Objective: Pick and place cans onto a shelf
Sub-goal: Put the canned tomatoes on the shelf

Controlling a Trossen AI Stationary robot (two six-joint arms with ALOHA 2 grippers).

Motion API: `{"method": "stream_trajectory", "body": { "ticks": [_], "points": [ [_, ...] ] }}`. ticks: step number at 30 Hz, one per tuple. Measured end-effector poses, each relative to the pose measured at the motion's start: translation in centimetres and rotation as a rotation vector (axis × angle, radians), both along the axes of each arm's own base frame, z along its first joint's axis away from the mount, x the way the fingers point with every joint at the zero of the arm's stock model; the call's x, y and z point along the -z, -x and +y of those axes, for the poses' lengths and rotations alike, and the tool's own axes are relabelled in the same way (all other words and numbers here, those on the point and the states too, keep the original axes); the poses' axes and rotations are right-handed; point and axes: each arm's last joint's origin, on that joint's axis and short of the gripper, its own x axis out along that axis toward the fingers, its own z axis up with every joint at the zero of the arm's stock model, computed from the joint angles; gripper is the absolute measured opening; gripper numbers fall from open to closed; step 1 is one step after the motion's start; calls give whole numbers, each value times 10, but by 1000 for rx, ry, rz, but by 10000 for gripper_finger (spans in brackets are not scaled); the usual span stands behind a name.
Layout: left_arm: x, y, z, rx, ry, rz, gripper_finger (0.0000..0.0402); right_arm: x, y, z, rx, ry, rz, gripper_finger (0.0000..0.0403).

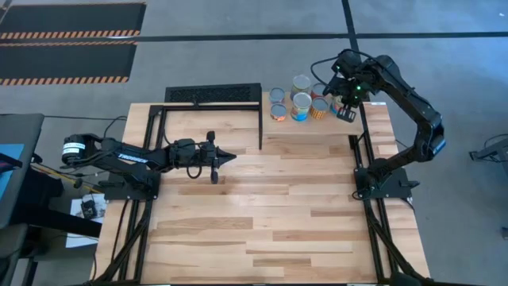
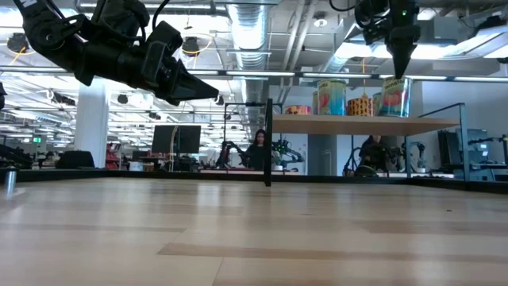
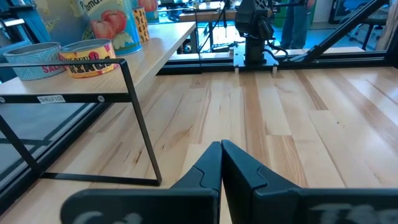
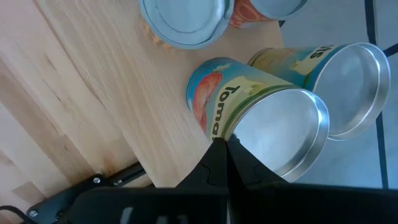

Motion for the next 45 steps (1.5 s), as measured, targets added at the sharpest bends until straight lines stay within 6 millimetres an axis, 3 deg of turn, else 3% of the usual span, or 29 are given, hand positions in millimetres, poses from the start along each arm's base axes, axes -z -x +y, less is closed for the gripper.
{"method": "stream_trajectory", "body": {
  "ticks": [15, 26, 37, 45],
  "points": [
    [0, 0, 0, 0, 0, 0, 0, 0, 3, -2, 44, -15, -28, 5],
    [0, 0, 0, 0, -1, 0, 0, 19, 5, -4, 54, -58, 28, 6],
    [-1, 0, 0, 0, -3, -11, 0, 20, 1, 0, 25, -34, 78, 58],
    [-1, 0, 0, 0, -3, -10, 0, 10, 0, 0, 25, -13, 38, 63]
  ]
}}
